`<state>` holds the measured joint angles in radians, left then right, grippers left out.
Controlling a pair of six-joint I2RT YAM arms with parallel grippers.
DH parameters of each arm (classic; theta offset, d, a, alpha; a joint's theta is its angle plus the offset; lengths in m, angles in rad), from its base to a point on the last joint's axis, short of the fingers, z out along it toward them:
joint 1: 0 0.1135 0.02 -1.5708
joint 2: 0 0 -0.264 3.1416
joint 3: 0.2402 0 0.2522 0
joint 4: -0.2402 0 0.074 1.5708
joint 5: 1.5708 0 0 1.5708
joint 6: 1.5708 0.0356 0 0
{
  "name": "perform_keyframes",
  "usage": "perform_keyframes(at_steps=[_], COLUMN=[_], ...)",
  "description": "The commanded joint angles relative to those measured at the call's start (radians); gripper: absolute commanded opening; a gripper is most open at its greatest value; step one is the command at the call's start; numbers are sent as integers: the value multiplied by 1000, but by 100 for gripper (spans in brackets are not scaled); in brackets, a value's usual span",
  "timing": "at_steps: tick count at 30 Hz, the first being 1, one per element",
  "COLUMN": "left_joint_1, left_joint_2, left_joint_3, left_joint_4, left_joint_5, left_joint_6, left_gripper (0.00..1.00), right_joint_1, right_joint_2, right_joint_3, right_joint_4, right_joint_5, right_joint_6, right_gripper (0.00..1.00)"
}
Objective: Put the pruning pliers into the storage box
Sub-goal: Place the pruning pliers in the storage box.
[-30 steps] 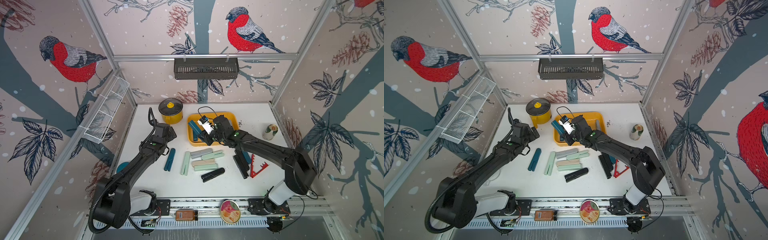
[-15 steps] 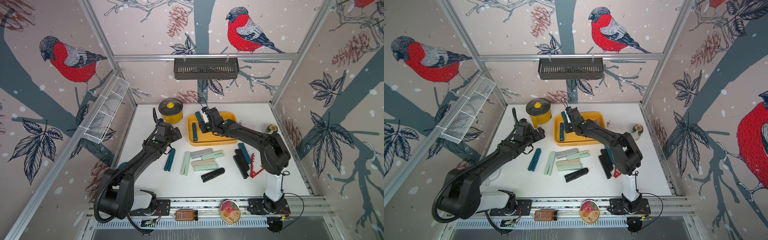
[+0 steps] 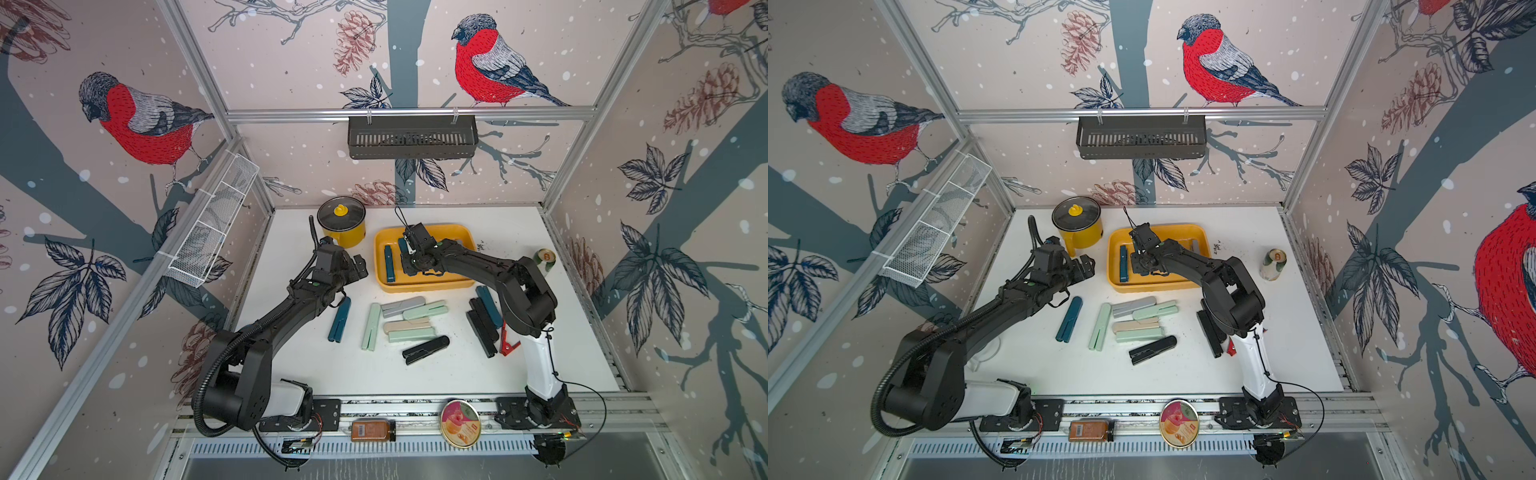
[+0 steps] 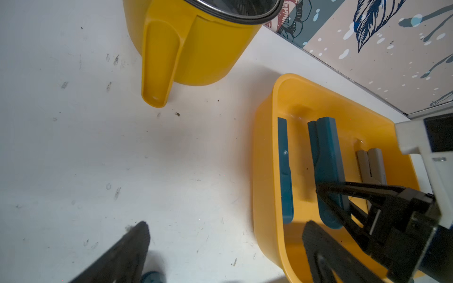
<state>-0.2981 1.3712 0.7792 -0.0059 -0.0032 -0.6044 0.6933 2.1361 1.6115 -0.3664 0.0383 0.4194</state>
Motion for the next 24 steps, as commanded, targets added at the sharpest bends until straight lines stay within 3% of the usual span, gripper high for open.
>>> perform_keyframes(at_steps=[1,17,24], left_joint_1=[-1,0,-1], left_joint_2=[8,27,28], left_joint_3=[16,36,46], left_joint_4=[39,8,-3], left_joint_5=[-1,-17,-23], left_joint_6=[-3,0,3], left_gripper=[98,97,98], right_joint_1=[2,0,-10], right_joint_2=[26,84,46], right_joint_3=[27,68,47], right_joint_4=[-17,-45,-28], right_joint_5=[7,-8,-27], right_joint_6=[18,23,38], right_gripper=[15,31,50])
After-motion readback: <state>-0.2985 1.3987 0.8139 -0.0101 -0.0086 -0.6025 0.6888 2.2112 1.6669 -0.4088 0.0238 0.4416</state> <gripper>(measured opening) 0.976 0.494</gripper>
